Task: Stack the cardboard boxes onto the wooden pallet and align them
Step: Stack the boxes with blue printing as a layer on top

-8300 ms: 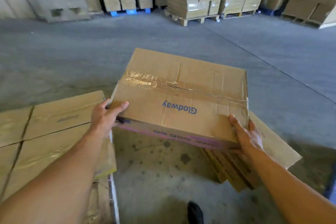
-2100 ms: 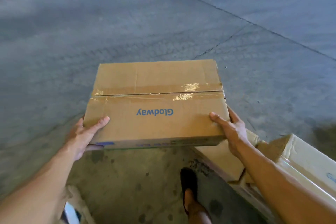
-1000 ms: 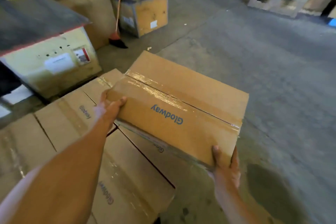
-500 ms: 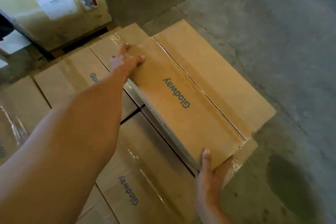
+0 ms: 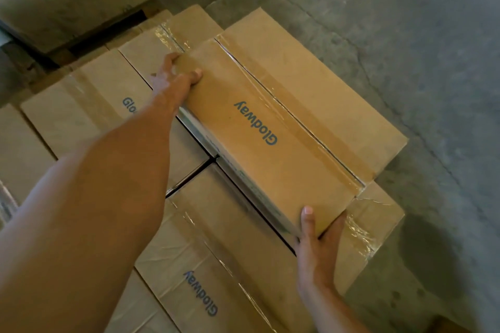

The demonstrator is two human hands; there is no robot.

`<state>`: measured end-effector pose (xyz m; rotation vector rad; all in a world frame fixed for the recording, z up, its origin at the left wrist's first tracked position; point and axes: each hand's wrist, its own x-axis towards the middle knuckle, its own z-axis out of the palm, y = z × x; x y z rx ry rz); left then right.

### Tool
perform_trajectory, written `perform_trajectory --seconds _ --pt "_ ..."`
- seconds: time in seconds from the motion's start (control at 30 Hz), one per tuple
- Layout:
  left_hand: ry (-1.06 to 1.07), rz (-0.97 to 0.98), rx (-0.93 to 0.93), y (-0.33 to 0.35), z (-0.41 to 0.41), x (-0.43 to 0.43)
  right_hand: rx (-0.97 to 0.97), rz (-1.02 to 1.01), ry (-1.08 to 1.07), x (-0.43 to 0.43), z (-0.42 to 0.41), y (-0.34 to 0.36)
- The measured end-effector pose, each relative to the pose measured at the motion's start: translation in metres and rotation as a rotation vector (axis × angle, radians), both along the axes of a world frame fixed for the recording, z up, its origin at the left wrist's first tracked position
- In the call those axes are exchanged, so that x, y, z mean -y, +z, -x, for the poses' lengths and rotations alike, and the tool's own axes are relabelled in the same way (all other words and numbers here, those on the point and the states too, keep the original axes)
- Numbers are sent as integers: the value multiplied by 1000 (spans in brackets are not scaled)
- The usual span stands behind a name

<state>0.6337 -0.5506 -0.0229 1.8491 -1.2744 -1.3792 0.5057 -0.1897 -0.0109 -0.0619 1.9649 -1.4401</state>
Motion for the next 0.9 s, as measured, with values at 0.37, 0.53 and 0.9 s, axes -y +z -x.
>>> perform_trajectory --seconds 0.37,0.53,0.9 --pt "42 136 279 18 36 -19 60 -131 101 -6 13 -3" --pt "28 322 437 32 49 -101 49 -268 123 -33 41 26" --pt "-853 808 229 136 175 -392 -391 -422 -341 -266 141 111"
